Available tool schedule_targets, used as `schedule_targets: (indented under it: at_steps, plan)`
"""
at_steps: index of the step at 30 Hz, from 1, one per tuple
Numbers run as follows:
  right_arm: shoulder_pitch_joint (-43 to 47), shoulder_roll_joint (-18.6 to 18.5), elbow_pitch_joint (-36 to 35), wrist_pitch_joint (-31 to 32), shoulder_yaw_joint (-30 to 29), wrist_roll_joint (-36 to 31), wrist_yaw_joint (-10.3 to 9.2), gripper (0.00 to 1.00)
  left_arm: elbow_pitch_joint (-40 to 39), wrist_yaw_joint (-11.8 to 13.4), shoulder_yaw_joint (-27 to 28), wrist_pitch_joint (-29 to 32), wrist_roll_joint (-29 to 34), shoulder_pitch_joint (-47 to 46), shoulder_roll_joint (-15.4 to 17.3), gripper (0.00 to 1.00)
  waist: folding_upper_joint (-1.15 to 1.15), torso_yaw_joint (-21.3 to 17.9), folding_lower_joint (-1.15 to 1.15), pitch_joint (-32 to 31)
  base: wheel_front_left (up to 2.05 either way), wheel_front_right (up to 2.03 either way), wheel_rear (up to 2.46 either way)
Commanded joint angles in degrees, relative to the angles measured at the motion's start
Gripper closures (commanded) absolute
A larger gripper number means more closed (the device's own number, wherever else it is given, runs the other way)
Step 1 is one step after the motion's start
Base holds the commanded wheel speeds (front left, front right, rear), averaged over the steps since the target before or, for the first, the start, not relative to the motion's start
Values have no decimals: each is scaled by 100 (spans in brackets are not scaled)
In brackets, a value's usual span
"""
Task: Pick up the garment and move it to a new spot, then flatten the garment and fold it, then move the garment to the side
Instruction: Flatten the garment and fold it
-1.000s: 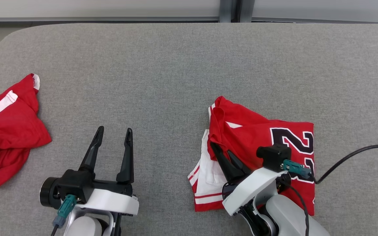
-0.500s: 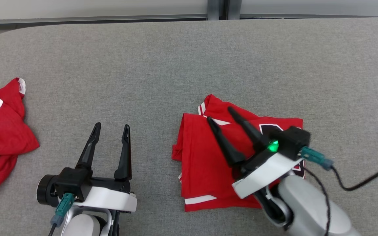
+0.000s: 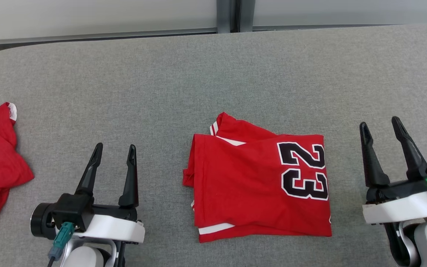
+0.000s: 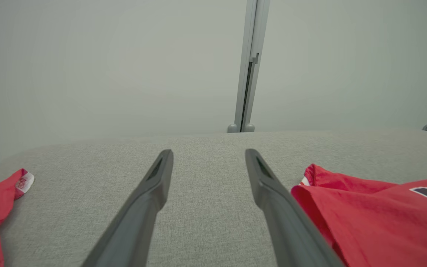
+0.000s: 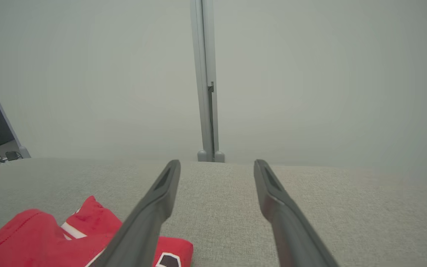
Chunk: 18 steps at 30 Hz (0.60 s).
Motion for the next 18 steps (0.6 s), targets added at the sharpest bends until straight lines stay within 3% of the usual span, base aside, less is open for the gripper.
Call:
schedule_targets:
  at_steps: [1, 18]
  plan:
    - [108, 21, -44, 29, -72, -56, 16, 0, 3, 2, 28, -8, 6, 43, 41, 0, 0, -24, 0, -41, 0, 0, 0]
    - [1520, 402, -598, 469, -453, -134, 16, 0, 71, -17, 52, 102, -122, 813, 276, 0, 0, -98, 0, -894, 0, 0, 0]
